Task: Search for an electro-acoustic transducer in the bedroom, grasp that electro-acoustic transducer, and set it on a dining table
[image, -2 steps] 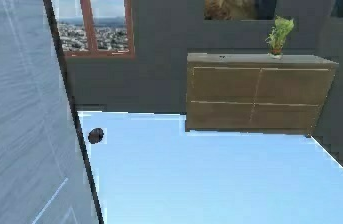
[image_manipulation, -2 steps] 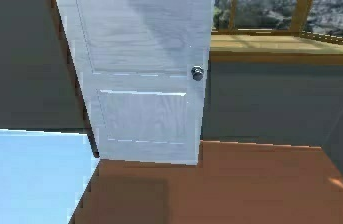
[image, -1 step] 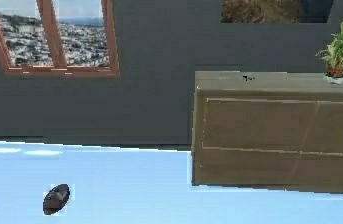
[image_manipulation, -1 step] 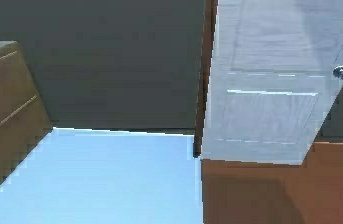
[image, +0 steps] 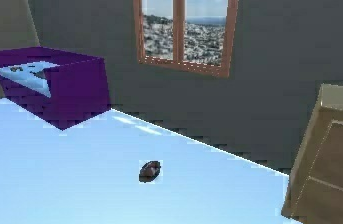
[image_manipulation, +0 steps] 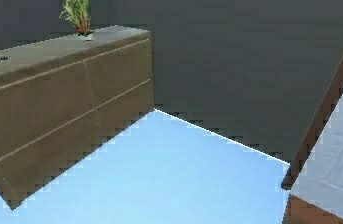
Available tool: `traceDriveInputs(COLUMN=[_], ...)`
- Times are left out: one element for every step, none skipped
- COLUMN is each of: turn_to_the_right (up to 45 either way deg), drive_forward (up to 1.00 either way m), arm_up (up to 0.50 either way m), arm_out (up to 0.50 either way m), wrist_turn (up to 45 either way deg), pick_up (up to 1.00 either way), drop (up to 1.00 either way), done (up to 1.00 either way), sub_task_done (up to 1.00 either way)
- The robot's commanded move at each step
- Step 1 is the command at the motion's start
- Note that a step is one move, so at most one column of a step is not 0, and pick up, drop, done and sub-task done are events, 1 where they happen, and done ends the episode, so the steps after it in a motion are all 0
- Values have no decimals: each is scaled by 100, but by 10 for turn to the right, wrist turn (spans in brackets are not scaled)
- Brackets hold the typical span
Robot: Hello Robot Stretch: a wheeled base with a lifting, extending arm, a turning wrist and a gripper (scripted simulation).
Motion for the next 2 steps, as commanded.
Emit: traceDriveInputs(turn_to_the_right=[0, -450], drive_forward=[35, 0], arm_up=[0, 0], arm_out=[0, 0], wrist_turn=[0, 0], pick_up=[0, 0], drop=[0, 0], done=[0, 0], sub_task_done=[0, 0])
